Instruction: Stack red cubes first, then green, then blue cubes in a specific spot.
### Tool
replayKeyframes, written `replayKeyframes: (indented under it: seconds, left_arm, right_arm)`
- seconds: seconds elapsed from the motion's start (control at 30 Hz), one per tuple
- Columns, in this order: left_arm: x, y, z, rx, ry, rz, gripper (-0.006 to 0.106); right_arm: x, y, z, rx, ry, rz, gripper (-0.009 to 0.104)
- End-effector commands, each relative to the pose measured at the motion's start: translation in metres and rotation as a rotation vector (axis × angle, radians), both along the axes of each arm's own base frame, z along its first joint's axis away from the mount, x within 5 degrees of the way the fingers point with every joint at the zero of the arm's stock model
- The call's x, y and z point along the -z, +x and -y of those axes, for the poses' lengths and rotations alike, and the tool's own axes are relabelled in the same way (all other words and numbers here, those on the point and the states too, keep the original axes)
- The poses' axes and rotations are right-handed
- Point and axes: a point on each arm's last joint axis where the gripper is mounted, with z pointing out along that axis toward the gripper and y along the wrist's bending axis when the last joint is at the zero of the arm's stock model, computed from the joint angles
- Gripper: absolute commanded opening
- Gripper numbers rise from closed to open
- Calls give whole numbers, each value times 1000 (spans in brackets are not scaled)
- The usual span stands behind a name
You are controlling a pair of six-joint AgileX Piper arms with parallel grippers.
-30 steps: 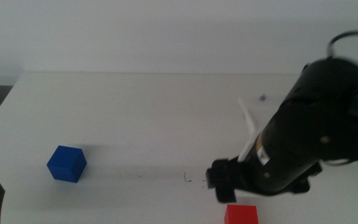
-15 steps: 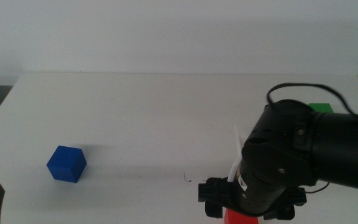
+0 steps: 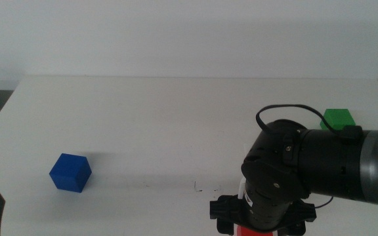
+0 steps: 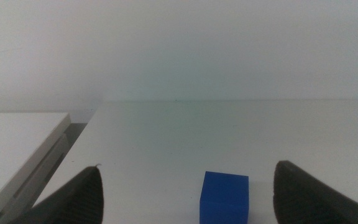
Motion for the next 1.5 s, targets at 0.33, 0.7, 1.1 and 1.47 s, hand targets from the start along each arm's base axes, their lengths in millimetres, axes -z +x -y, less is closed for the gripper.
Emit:
replayKeyframes:
  seconds: [0.33, 0.7, 1.1, 1.47]
  left_arm:
    - [-1, 0, 0, -1, -4, 17, 94]
    - [-1, 0, 0, -1, -1, 17, 94]
    - [-1, 0, 0, -1, -2, 17, 94]
    - [-1, 0, 0, -1, -5, 17, 94]
  right_arm:
    - [22, 4, 9, 0, 23, 21, 18]
    - [-49, 60, -27, 1, 58, 139, 3]
    - [-23, 121, -72, -19, 19, 100, 3]
    - [4, 126, -74, -30, -39, 69, 3]
